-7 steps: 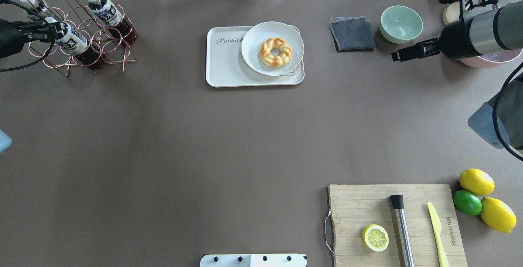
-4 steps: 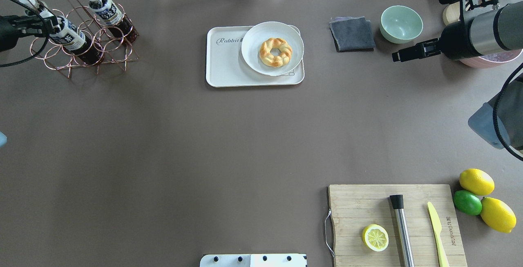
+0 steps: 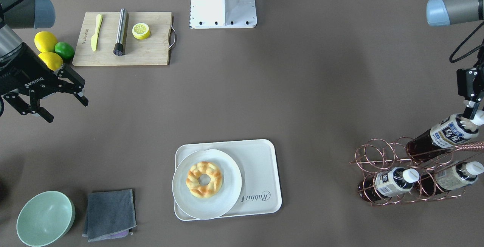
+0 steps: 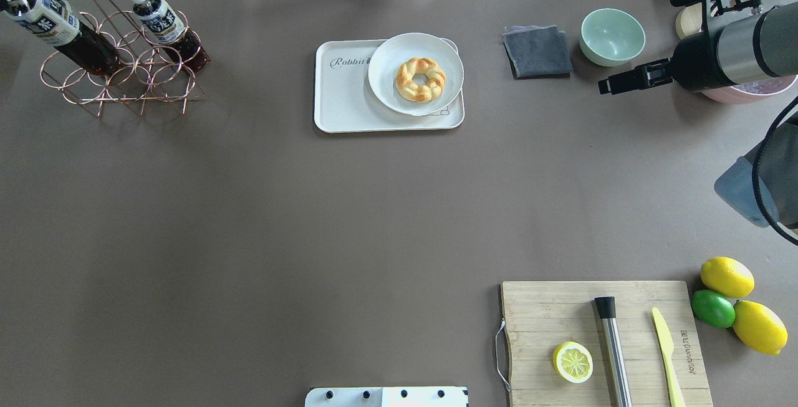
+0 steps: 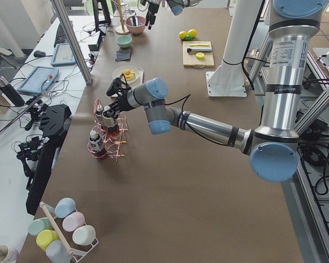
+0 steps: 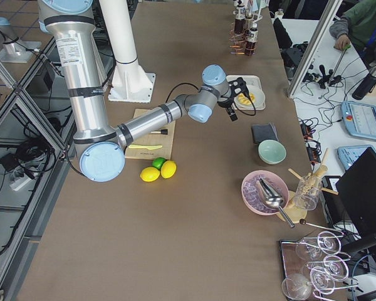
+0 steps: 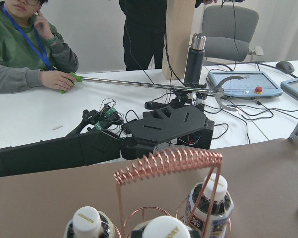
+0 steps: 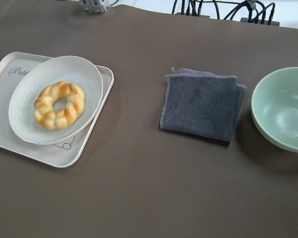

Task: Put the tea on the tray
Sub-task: 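Grasp a dark tea bottle with the left gripper and lift it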

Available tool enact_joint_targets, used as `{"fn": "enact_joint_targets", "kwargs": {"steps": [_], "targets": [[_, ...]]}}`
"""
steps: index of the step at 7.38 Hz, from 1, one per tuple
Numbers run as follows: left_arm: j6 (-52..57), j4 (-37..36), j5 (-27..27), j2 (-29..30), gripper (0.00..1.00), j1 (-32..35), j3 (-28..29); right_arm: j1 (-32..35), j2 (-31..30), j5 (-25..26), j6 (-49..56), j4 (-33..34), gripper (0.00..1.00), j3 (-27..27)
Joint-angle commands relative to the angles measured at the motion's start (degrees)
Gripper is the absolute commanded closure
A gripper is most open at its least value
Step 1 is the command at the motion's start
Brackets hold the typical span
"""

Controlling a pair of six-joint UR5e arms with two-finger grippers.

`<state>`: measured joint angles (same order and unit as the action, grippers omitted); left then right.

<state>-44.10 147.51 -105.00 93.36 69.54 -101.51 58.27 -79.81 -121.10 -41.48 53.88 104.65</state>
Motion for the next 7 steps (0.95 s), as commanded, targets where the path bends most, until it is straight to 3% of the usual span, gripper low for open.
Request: {"fn": "enact_joint_targets", "kwargs": {"steps": [1, 4, 5, 6, 7], "targets": [[1.74, -9.66, -9.50, 0.42, 1.00, 6.20, -8.23, 0.00, -0.09, -0.01, 0.00, 0.00, 0.00, 0.02], [0.77, -27.64, -9.87, 4.35, 1.00, 4.30, -19.83, 0.00, 0.00, 0.07, 0.00, 0.00, 0.00, 0.29], [-0.36, -34.24, -9.61, 8.29, 1.00, 0.72, -22.22, 0.00, 0.18, -0.01, 0.00, 0.00, 0.00, 0.46], [-2.37, -36.22, -9.18, 12.50, 1.00, -3.67, -22.07, -0.17, 0.70, -0.02, 0.00, 0.00, 0.00, 0.99], [-5.70, -38.50, -5.43, 16.37, 1.00, -9.89, -21.80, -0.79, 2.79, 0.16, 0.00, 0.17, 0.00, 1.51]]}}
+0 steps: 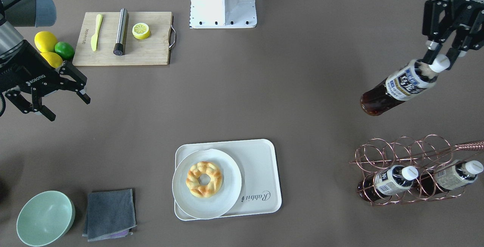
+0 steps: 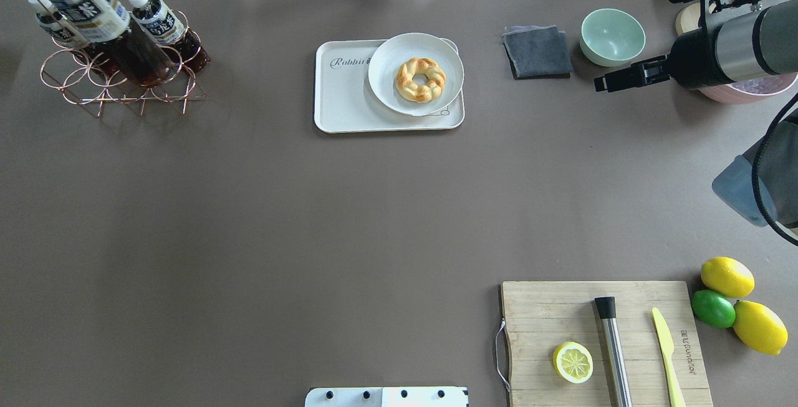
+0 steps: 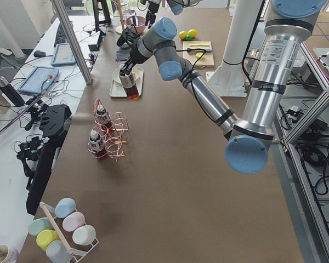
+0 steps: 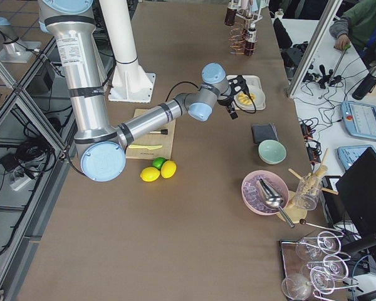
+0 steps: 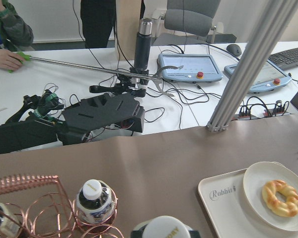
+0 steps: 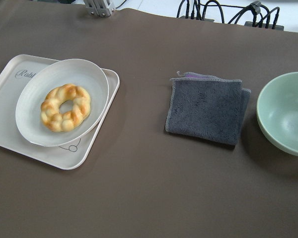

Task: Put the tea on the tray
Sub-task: 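Grasp a dark tea bottle with the left gripper and lift it, then carry the tea bottle with the left gripper toward the white tray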

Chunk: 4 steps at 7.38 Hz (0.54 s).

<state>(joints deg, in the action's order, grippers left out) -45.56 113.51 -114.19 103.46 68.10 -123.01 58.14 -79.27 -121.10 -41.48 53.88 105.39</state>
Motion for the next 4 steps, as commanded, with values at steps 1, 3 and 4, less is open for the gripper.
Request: {"fn": "enact_joint_targets", "kwargs": {"steps": [1, 3, 4], "targets": [[-4.88, -7.23, 10.33, 10.23, 1.00, -16.08, 0.30, -1.70, 4.10, 0.86, 0.00, 0.17, 0.00, 0.96], [-6.99, -13.65, 23.52, 17.71, 1.00, -28.50, 2.50, -5.38, 7.27, 4.62, 0.00, 0.35, 0.00, 1.66], [-7.00, -13.76, 27.14, 18.35, 1.00, -31.16, 4.07, -7.40, 8.24, 7.08, 0.00, 0.52, 0.01, 1.66]]}}
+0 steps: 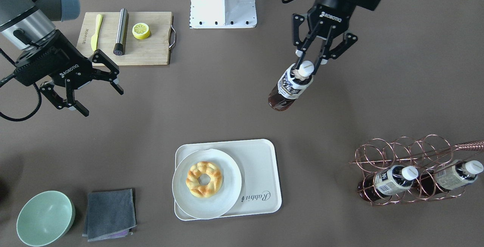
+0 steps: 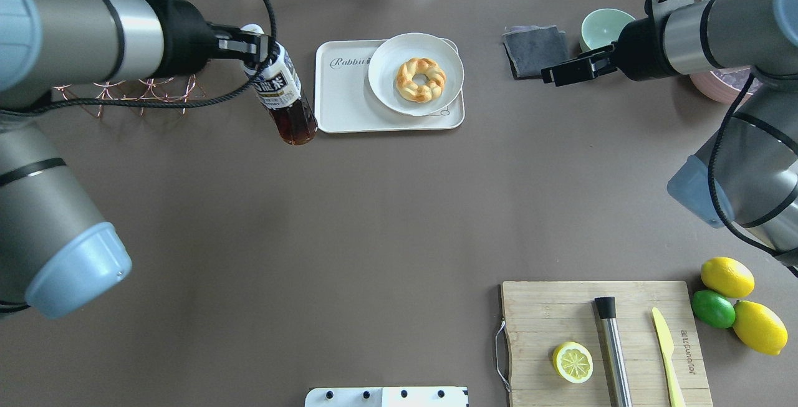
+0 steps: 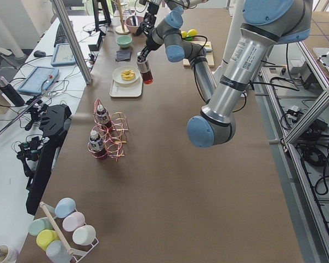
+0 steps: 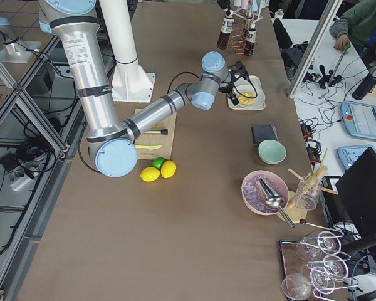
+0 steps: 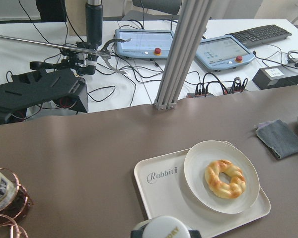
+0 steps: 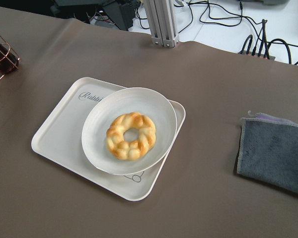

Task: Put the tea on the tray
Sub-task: 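Carry the tea bottle with the left gripper toward the white tray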

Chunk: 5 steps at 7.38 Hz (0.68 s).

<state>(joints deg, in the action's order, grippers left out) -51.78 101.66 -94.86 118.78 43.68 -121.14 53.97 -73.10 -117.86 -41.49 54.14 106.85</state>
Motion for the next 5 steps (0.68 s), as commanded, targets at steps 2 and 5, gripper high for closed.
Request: {"fn": "enact_joint_targets", "kwargs": {"steps": [2, 5], "targets": [[-0.70, -1.91, 17.12, 8.10, 1.00, -14.73, 7.55, -6.06, 4.01, 7.45, -0.35, 1.31, 0.01, 0.11], [-1.48, -1.56, 25.39, 8.84, 1.00, -22.47, 8.82, -6.59, 4.10, 8.52, -0.35, 1.31, 0.01, 0.20]]}}
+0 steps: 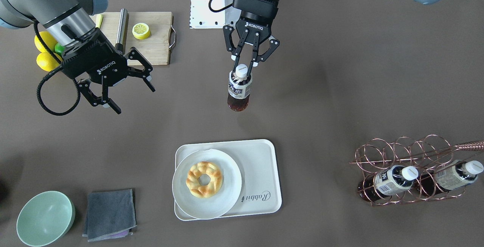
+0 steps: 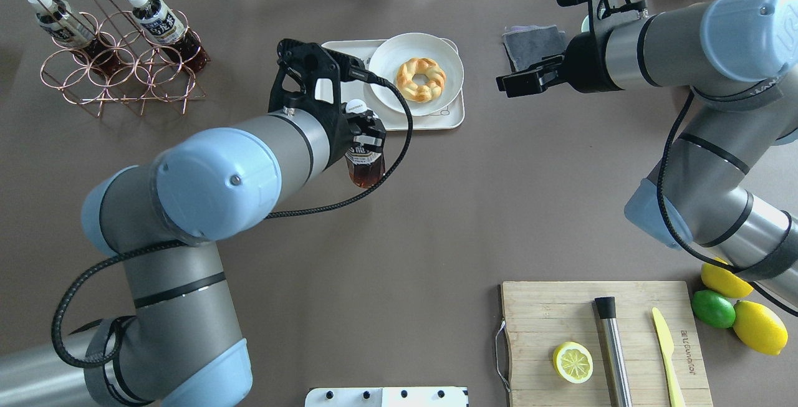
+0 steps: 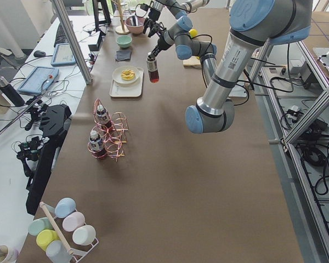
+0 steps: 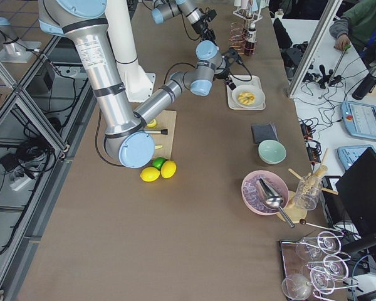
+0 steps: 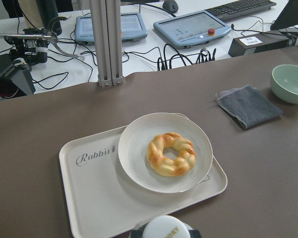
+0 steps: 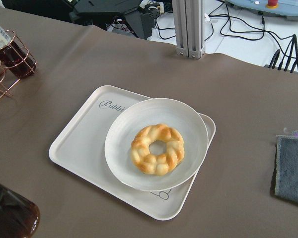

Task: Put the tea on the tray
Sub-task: 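Carry the tea bottle with the left gripper toward the white tray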

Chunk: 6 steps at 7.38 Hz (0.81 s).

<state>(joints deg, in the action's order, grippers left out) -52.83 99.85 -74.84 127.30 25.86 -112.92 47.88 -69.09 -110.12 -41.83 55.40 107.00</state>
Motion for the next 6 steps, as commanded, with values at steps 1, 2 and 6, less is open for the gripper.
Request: {"fn": "enact_joint_targets", "kwargs": {"steps": [1, 2, 6], "targets": [[-0.43, 0.35, 6.79, 0.06, 1.00, -5.99, 0.77, -0.60, 0.01, 0.87, -0.01, -0.03, 0.01, -0.03], [-0.43, 0.61, 9.51, -0.12, 1.00, -7.04, 1.64, -0.77, 0.01, 1.22, -0.01, -0.03, 0.01, -0.04], [-0.78, 10.62, 12.25, -0.91, 1.00, -9.25, 5.96, -1.04, -0.17, 1.49, -0.01, -0.12, 0.01, -0.03]]}}
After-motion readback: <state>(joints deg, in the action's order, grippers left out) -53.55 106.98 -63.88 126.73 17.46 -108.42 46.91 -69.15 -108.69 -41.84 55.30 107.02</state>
